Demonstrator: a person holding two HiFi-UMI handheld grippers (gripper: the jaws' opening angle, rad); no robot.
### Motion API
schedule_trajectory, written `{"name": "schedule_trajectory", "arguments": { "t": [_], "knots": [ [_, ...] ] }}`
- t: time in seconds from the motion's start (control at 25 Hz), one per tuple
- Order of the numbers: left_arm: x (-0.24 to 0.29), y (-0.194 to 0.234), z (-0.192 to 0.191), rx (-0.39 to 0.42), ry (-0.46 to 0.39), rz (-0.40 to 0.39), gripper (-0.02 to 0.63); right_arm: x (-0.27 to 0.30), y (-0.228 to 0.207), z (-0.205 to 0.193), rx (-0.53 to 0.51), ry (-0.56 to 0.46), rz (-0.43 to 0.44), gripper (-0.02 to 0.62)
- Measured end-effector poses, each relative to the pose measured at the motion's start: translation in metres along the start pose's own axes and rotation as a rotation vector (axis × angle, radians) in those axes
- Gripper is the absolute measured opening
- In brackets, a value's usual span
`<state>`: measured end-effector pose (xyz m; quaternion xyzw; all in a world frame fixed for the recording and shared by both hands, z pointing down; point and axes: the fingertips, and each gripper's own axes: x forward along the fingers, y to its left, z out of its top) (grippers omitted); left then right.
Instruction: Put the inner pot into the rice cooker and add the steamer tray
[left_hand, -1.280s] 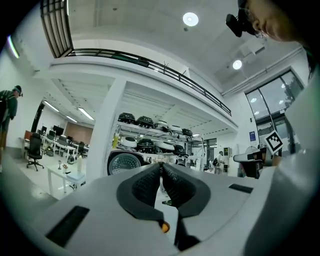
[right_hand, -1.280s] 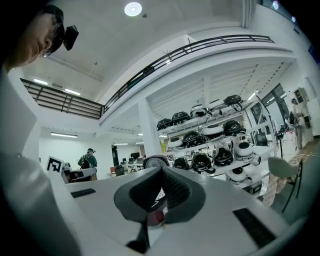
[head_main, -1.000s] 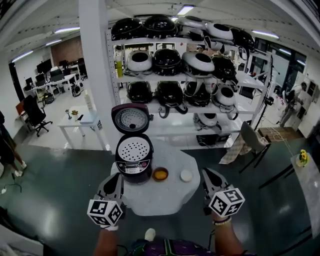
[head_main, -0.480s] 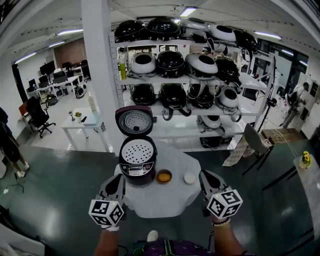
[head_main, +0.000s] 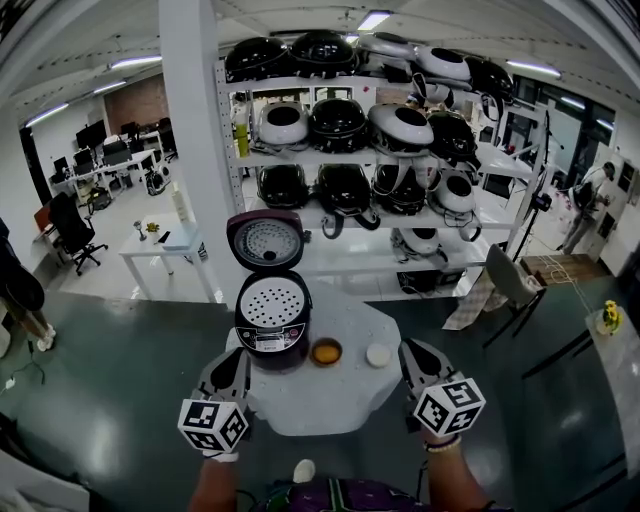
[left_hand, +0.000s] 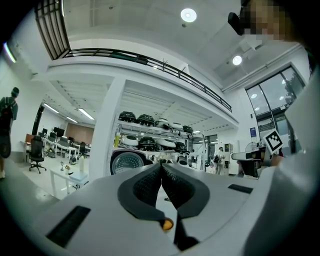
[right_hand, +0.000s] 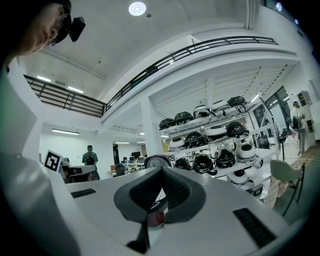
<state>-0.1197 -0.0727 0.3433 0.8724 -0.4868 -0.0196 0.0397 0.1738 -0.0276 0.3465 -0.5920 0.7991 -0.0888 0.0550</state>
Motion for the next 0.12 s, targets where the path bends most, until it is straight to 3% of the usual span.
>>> {"name": "schedule_trajectory", "arguments": {
  "t": [0.12],
  "knots": [
    [0.0015, 0.0007, -0.0023, 0.011, 0.011, 0.002, 0.023, 0.0002, -0.0014, -0.0004, -0.001, 0.002, -0.008, 0.003]
  ]
}}
